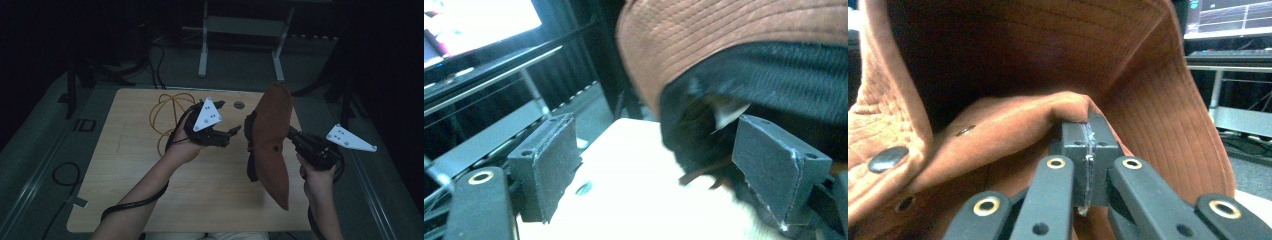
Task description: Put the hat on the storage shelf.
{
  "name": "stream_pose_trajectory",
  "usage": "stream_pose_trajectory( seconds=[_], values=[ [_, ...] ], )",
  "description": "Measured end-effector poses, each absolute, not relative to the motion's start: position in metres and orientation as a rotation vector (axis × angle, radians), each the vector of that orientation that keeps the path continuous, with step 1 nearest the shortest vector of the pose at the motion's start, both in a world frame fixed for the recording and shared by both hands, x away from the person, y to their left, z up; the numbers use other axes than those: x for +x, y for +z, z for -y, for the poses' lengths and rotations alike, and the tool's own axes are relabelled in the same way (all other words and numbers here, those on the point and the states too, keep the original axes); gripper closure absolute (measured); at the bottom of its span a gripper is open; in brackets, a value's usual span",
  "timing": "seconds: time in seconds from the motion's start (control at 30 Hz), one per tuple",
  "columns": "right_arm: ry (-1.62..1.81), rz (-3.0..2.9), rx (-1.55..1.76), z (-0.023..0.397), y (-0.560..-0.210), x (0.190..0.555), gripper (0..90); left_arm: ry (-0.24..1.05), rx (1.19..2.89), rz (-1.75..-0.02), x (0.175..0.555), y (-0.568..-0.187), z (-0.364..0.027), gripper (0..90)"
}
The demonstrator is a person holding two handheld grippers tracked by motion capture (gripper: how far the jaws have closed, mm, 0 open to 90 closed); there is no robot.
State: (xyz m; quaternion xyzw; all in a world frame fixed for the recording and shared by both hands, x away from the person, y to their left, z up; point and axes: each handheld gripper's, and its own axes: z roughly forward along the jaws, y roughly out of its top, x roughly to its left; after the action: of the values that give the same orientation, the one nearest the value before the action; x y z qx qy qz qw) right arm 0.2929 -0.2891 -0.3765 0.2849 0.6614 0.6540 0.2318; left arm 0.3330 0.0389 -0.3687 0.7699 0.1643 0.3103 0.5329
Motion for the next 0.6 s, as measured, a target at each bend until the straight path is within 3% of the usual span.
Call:
stream_pose_trajectory(
  seconds=[0.2, 0.4, 0.6],
  values=[
    [1.812, -1.767, 0.799, 0.298, -0.371, 0.293, 89.8, 0.724, 1.819, -0.451, 0.320, -0.365, -0.067, 18.1],
    [1.815, -1.727, 0.796, 0.295, -0.359, 0.301, 89.8, 0.729, 1.780, -0.527, 0.302, -0.359, -0.104, 11.8],
    [1.806, -1.716, 0.774, 0.281, -0.341, 0.313, 89.7, 0.837, 1.752, -0.691, 0.279, -0.361, -0.162, 6.5]
  ],
)
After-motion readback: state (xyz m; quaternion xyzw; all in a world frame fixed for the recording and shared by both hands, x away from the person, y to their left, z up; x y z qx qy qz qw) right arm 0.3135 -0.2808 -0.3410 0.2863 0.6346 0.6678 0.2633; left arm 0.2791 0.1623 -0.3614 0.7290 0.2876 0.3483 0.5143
